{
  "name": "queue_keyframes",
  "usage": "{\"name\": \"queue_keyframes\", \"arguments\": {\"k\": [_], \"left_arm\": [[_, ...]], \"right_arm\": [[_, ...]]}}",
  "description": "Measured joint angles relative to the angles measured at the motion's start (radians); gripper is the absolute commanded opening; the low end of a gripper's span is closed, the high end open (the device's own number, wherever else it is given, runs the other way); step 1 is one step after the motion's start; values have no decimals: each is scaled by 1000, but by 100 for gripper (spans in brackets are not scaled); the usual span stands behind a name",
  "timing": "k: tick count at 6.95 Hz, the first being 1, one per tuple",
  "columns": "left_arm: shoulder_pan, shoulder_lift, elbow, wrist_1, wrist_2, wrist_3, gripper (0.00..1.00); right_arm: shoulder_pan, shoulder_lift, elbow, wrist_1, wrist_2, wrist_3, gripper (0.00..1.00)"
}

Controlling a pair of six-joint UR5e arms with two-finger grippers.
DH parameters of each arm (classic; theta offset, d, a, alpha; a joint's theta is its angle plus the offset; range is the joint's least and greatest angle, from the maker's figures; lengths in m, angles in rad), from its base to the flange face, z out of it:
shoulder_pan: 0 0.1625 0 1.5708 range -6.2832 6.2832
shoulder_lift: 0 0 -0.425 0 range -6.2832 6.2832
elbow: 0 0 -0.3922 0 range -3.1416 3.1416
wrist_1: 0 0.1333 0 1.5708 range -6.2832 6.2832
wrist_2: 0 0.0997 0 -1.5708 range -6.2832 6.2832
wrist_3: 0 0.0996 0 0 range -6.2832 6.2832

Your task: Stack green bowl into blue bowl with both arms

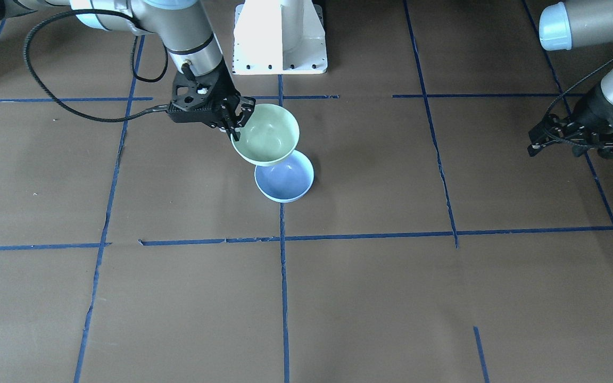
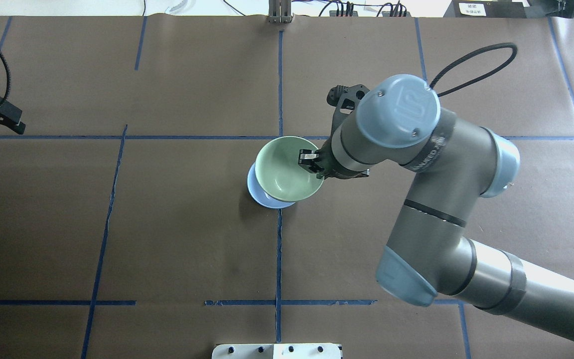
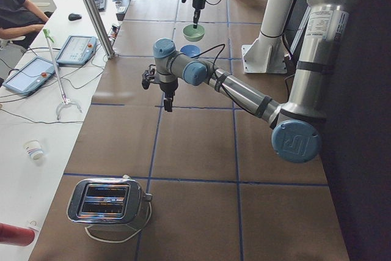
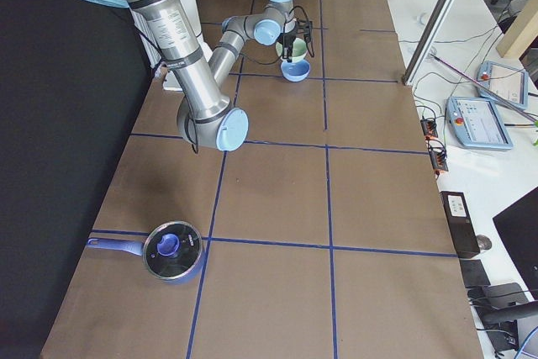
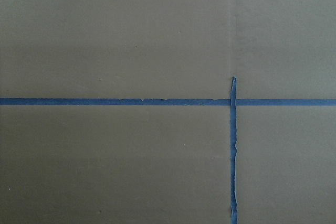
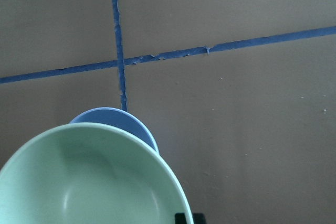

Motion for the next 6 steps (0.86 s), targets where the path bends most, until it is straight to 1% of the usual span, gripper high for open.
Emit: {"name": "queue_keyframes", "arguments": {"k": [1,3,6], "left_arm": [[-30,34,4,0,0,68,100],[-90,92,7,0,0,188,100],[-106,109,24,-1,-3,224,100]], "right_arm": [[-20,38,-60,26,-33,20,0],[-41,56,-141,95,-71,36,0],[-52,43,-159,110,-90,39,1]]}}
